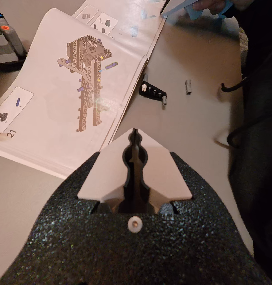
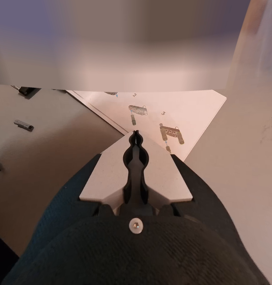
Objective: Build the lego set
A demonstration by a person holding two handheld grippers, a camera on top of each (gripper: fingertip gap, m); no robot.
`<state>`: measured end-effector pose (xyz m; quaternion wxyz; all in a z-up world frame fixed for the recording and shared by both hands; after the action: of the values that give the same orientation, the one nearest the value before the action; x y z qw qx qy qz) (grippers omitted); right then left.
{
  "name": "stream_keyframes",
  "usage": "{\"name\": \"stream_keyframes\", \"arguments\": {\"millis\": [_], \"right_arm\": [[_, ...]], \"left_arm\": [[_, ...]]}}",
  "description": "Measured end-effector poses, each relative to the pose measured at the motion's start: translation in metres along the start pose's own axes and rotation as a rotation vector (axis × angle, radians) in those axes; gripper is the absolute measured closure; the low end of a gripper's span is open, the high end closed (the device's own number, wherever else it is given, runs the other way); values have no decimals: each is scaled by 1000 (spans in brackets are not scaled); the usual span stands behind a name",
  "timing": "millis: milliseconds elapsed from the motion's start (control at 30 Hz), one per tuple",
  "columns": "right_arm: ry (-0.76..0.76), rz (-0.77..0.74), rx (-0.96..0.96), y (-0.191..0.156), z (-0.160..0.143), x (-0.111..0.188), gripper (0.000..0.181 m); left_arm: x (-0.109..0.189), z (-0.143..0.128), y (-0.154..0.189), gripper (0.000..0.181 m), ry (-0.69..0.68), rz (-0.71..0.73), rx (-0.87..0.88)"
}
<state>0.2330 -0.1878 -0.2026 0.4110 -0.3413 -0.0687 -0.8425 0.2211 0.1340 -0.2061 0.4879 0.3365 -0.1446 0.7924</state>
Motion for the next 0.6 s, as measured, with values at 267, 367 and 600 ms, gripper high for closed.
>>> {"name": "stream_keyframes", "arguments": {"millis": [267, 367, 600], "right_arm": [[-1, -6, 7, 0, 0, 0, 181], [-2, -6, 7, 0, 0, 0, 181], [-4, -17, 20, -1, 0, 0, 181]], "left_arm": [[0, 0, 1, 181, -1, 14, -16], [0, 0, 2, 181, 0, 18, -22], [0, 0, 3, 181, 2, 24, -33]]}}
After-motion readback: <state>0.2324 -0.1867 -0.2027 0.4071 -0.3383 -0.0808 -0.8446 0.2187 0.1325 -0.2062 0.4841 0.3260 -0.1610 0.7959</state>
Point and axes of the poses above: each gripper's, where its closed fingertips meet, x back along the fingers, z out of its top, y = z × x across the jaws, the point moved 8 cm from there along x, back along the fingers, and after that the axes turned 10 degrees about z, right-handed, at the moved point
